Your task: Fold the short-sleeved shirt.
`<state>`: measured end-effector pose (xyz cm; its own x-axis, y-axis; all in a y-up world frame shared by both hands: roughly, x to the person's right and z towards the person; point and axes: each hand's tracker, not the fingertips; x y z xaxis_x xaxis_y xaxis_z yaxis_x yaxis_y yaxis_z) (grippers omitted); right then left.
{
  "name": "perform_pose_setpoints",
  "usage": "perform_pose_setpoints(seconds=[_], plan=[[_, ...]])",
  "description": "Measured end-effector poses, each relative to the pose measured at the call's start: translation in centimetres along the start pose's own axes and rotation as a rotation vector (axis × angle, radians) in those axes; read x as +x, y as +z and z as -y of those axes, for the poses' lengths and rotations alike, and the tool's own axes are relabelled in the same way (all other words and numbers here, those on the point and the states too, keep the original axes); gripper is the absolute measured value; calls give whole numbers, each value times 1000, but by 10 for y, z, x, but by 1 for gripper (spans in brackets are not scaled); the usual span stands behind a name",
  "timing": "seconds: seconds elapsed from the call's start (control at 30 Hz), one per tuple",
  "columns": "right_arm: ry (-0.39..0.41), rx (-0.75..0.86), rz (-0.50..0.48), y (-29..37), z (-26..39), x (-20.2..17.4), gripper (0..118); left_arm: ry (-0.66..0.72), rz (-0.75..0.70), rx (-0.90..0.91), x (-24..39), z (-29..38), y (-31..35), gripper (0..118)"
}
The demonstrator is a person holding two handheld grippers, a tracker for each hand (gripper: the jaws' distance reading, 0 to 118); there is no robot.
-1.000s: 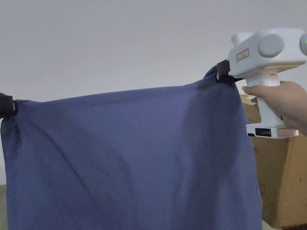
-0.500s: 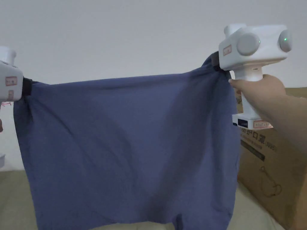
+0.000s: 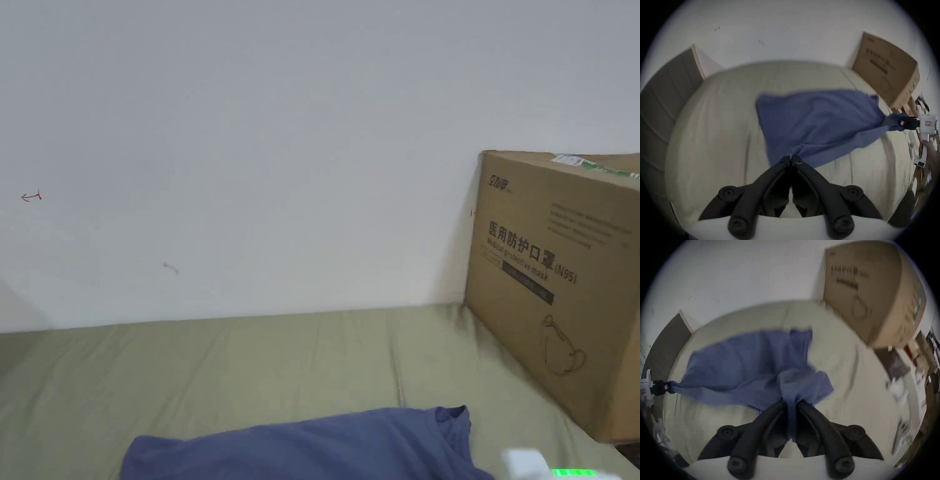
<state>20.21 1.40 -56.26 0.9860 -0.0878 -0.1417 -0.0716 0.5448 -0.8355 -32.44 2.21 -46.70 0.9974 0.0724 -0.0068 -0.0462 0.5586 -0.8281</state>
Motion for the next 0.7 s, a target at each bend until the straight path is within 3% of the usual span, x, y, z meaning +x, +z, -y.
perform_pose_setpoints(seconds=[0.07,0.2,0.33,0.47,0.7], plan=[[14,-21,-14,19,43,10,3,-35,11,-40,0,41,11,1],[64,-101,-52,75,111,23,3,14,39,-138,-8,106,54,1],[67,-213,-101,120,160,31,3,47,103,-223,-12,153,104,1],[88,-254,-106,148,193,26,3,21,103,-244,-4,181,140,1],[92,-292,-73,144,205,12,4,37,87,-255,-2,194,144,1]])
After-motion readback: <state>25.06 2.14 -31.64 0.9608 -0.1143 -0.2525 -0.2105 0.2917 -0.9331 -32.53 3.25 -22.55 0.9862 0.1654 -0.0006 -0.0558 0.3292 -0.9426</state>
